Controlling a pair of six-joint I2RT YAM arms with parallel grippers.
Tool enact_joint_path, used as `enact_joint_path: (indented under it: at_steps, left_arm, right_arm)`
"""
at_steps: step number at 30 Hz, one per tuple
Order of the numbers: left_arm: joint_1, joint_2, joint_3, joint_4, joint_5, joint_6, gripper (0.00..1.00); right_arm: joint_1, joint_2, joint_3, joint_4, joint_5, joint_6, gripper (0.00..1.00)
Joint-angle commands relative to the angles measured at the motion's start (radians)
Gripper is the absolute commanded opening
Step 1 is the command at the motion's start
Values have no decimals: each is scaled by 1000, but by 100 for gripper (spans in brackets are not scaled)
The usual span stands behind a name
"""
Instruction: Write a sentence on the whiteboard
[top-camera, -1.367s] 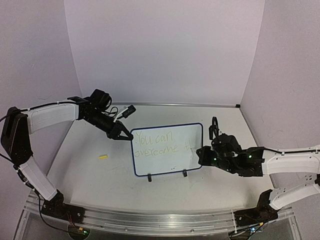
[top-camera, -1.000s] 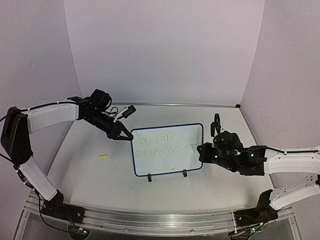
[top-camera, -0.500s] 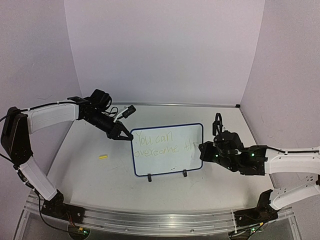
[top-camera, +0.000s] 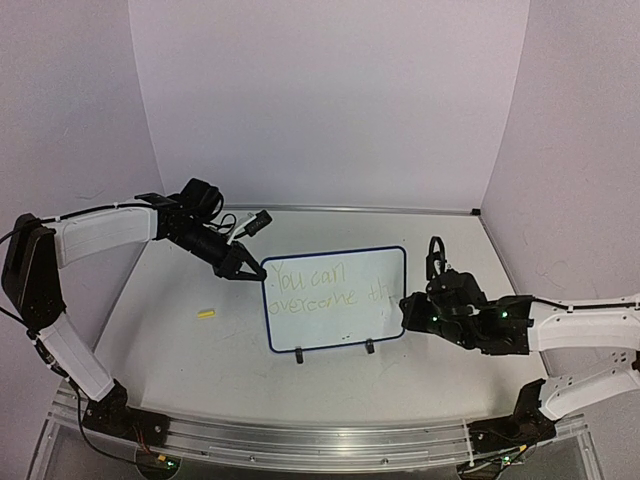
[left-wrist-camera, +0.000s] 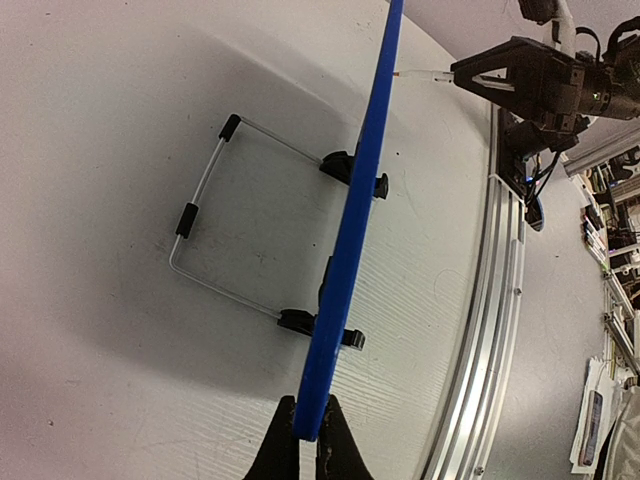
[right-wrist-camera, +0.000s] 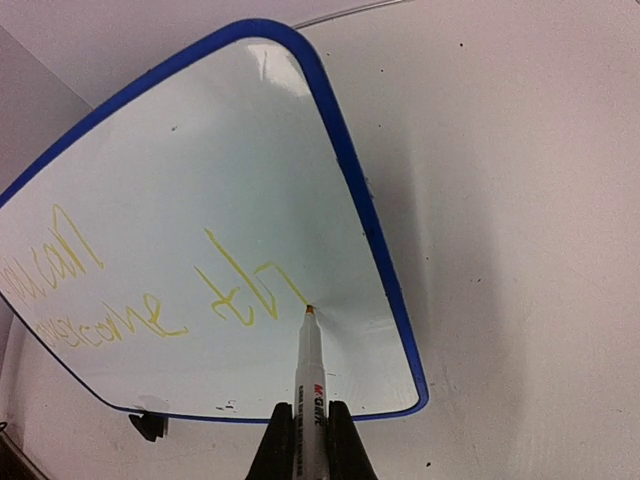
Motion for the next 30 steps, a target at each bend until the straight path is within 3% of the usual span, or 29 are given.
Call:
enact_joint_path:
  at_steps: [1,14,30]
  left_arm:
    - [-10,26,1,-42,-107,24,0]
    - [-10,29,3,-42,-105,24,0]
    - [-10,33,1,-42,-106,24,0]
  right_arm:
    - [-6,-9,-16,-14,-4,28,0]
    - [-5,-117,5,-11,1,-47,0]
    - [-6,-39,64,-16,52,-83,0]
